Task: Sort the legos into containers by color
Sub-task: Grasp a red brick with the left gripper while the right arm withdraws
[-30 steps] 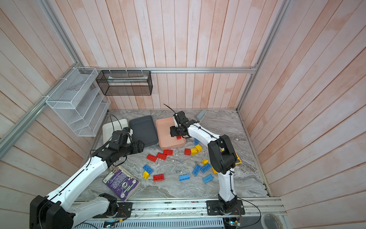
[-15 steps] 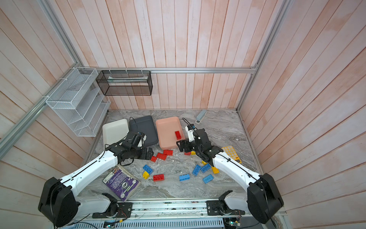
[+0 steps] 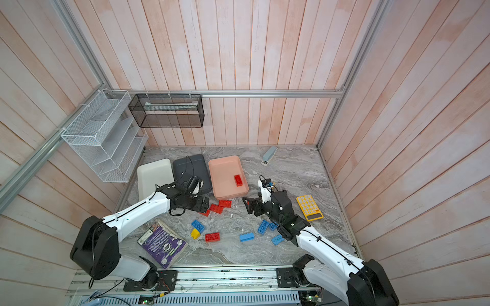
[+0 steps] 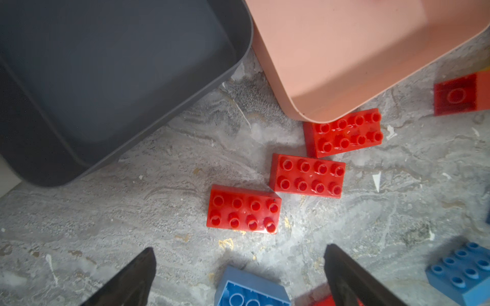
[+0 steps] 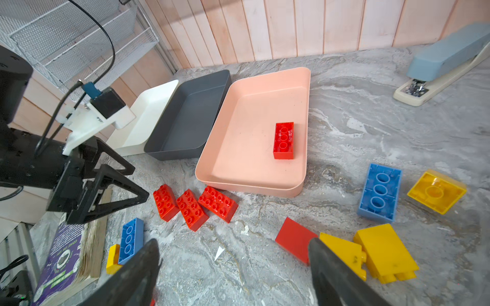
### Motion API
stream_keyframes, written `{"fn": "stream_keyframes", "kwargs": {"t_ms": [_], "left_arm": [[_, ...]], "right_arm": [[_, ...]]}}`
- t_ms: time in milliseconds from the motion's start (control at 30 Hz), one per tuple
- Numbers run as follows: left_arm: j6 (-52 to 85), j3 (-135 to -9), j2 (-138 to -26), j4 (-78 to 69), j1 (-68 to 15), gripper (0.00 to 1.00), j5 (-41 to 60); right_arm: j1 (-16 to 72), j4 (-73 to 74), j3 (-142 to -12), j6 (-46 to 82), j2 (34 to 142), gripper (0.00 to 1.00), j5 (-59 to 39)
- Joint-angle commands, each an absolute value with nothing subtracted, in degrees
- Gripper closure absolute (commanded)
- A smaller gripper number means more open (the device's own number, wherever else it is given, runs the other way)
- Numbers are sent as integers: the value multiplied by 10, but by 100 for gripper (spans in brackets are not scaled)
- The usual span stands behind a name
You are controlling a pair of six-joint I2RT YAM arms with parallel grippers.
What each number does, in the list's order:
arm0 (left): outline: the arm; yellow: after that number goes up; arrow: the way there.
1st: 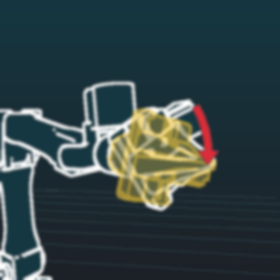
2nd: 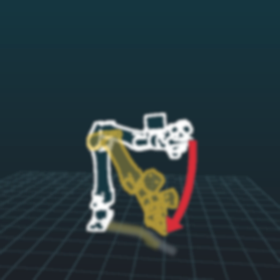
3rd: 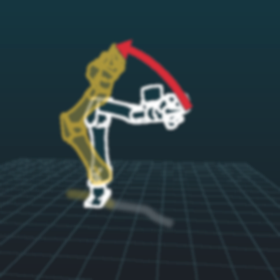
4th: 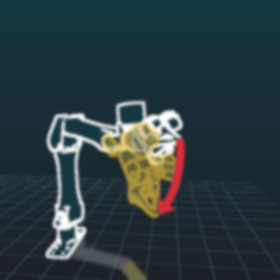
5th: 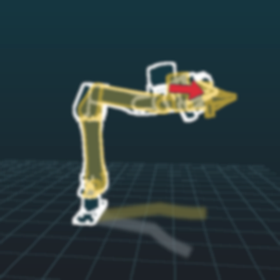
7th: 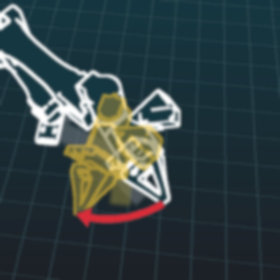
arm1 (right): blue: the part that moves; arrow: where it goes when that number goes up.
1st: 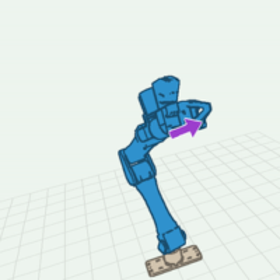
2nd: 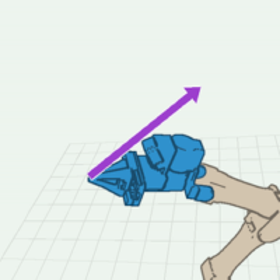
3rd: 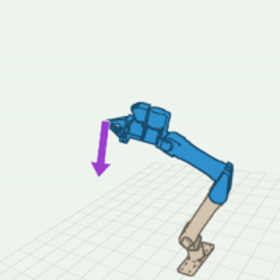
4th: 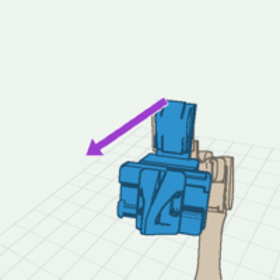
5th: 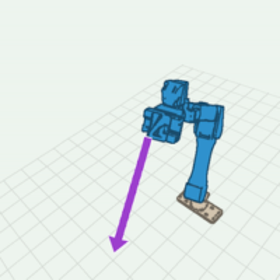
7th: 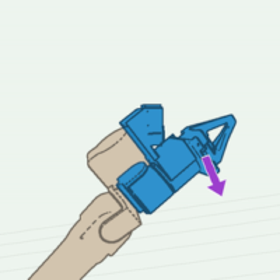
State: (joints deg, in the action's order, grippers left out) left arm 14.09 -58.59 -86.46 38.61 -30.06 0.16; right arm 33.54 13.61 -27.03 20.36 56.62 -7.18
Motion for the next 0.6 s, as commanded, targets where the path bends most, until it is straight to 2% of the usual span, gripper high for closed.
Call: {"fn": "stream_keyframes", "kwargs": {"t_ms": [0, 367, 567], "left_arm": [[124, -612, -896, 389, -314, 0, 3], [96, -585, -916, 383, -322, 0, 7], [90, -596, -956, 387, -321, 6, -7]], "right_arm": [[332, 169, -255, 203, 557, 12, -41], [333, 190, -243, 210, 579, 13, -40], [333, 192, -243, 210, 588, 13, -37]]}}
